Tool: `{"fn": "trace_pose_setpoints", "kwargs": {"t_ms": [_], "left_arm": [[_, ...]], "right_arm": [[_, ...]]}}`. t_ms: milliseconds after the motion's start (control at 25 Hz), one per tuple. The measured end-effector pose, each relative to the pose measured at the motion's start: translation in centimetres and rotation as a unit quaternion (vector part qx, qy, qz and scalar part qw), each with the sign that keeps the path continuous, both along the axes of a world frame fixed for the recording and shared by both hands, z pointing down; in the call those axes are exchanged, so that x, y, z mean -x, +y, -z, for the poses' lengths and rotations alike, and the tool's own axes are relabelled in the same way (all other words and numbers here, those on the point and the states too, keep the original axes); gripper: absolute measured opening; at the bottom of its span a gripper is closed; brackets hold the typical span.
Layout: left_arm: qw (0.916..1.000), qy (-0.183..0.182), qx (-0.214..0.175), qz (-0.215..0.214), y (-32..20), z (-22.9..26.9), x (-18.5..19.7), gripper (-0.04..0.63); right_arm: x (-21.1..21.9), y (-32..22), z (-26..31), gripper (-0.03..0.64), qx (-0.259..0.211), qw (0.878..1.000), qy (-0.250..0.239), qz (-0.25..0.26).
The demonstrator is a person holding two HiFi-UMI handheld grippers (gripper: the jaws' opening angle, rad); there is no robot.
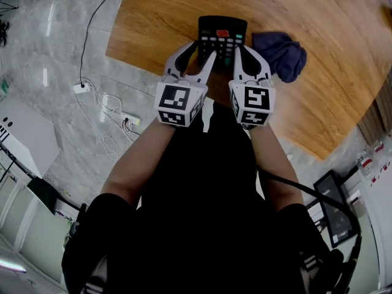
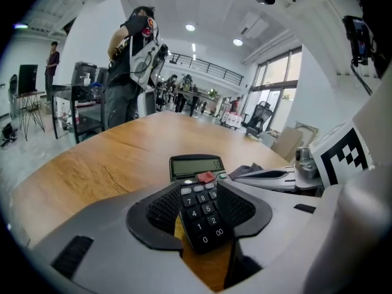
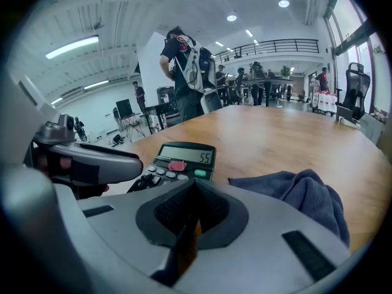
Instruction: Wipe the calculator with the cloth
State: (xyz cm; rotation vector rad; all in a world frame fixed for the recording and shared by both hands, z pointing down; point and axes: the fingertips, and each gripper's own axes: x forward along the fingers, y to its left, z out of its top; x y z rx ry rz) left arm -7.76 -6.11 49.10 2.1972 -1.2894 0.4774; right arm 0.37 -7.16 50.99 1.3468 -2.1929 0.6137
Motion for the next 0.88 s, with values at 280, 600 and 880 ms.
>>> {"fn": "trace_pose_setpoints", "kwargs": {"t_ms": [280, 600, 880], "left_arm": [[0.9995, 0.026, 0.015, 0.009, -0.4, 0.1, 0.3, 0.184], [0.9987, 0.044, 0.026, 0.002, 0.0, 0.7, -0.1, 0.184], [0.9958, 0.050, 0.076, 0.001, 0.1, -1.0, 0.8, 0.186]], "right_arm": [[-0.5, -0.1, -0.4, 0.015, 0.006, 1.000, 0.004, -0.005], [-1.2, 0.0, -0.6, 0.015, 0.010, 1.000, 0.006, -0.021], [-1.3, 0.0, -0.4, 0.015, 0.004, 1.000, -0.011, -0.025]]}}
